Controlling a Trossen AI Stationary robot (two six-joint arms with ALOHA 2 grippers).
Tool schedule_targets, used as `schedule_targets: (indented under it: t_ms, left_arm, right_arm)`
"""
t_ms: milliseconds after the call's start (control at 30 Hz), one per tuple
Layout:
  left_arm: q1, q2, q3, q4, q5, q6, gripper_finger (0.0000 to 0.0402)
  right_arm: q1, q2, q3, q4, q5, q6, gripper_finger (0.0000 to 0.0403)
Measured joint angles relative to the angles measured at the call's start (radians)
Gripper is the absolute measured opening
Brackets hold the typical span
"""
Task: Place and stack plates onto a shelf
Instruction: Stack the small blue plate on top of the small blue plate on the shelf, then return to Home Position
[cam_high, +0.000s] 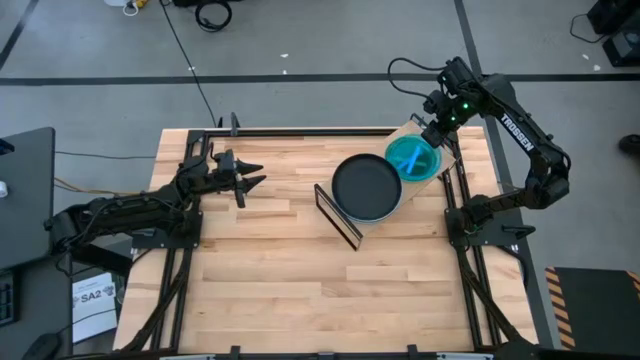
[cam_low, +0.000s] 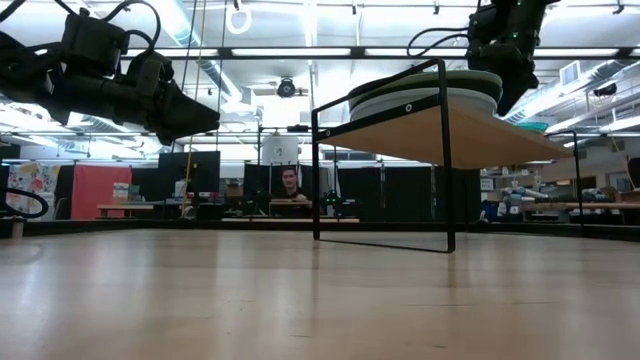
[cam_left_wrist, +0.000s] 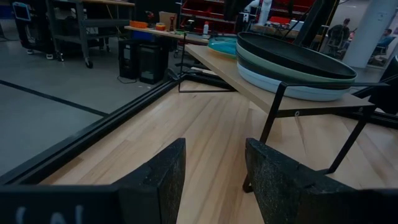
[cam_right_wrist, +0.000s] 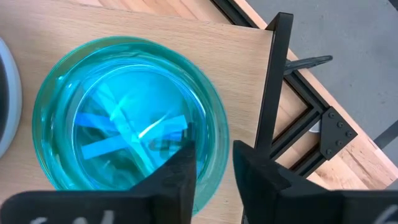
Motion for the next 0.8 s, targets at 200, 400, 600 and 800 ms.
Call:
schedule_targets:
  t_ms: [200, 400, 600, 800]
  left_arm:
    - [0.0, 0.0, 0.0, 0.0, 0.0, 0.001, 0.0172]
    - [0.0, 0.0, 0.0, 0.016, 0.0, 0.0, 0.0172]
    - [-0.025, 0.0, 0.002, 0.075, 0.015, -0.091, 0.0172]
    - [-0.166, 0.0, 0.002, 0.075, -0.087, -0.093, 0.0172]
  right_arm:
    - [0.0, 0.0, 0.0, 0.0, 0.005, -0.001, 0.0138]
    - [0.0, -0.001, 0.0, 0.001, 0.004, -0.001, 0.0132]
    - [0.039, -0.051, 0.002, 0.057, -0.022, 0.005, 0.0124]
    - [0.135, -0.132, 0.002, 0.145, -0.023, 0.104, 0.0123]
